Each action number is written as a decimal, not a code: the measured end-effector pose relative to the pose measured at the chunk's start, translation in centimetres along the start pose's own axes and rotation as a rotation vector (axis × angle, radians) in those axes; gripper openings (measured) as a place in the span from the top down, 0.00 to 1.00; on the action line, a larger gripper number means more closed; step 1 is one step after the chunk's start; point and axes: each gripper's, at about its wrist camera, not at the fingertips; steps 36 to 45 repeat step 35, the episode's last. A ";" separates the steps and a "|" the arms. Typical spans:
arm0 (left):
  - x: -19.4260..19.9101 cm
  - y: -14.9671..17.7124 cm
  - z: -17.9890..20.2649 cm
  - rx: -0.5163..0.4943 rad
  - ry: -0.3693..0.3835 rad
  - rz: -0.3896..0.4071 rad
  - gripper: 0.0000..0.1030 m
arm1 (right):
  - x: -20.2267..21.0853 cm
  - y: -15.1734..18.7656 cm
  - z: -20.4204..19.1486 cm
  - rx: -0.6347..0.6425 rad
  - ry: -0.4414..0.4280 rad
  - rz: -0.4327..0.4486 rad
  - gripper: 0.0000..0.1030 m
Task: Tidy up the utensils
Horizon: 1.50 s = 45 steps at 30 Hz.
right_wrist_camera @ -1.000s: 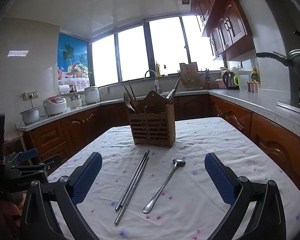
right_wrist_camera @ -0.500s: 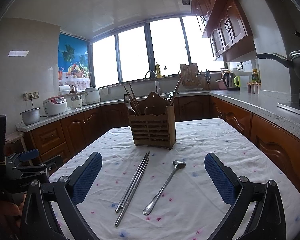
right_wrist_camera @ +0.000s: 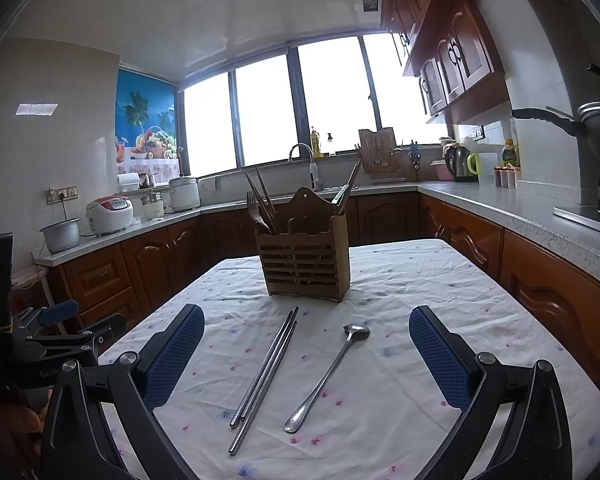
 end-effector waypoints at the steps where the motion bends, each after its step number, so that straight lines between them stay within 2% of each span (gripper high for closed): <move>1: 0.0 0.0 0.0 0.000 0.000 -0.001 0.01 | 0.0 0.0 0.0 0.000 0.001 0.000 0.00; 45: -0.8 -0.8 0.7 -0.003 0.011 -0.018 0.01 | -0.9 -0.5 1.3 -0.013 0.001 -0.015 0.00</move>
Point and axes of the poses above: each gripper's, at about its wrist camera, not at the fingertips, and x roughly against the way its jaws point, z to its right, y to its underside, and after that the axes turned 5 degrees about x, right-handed
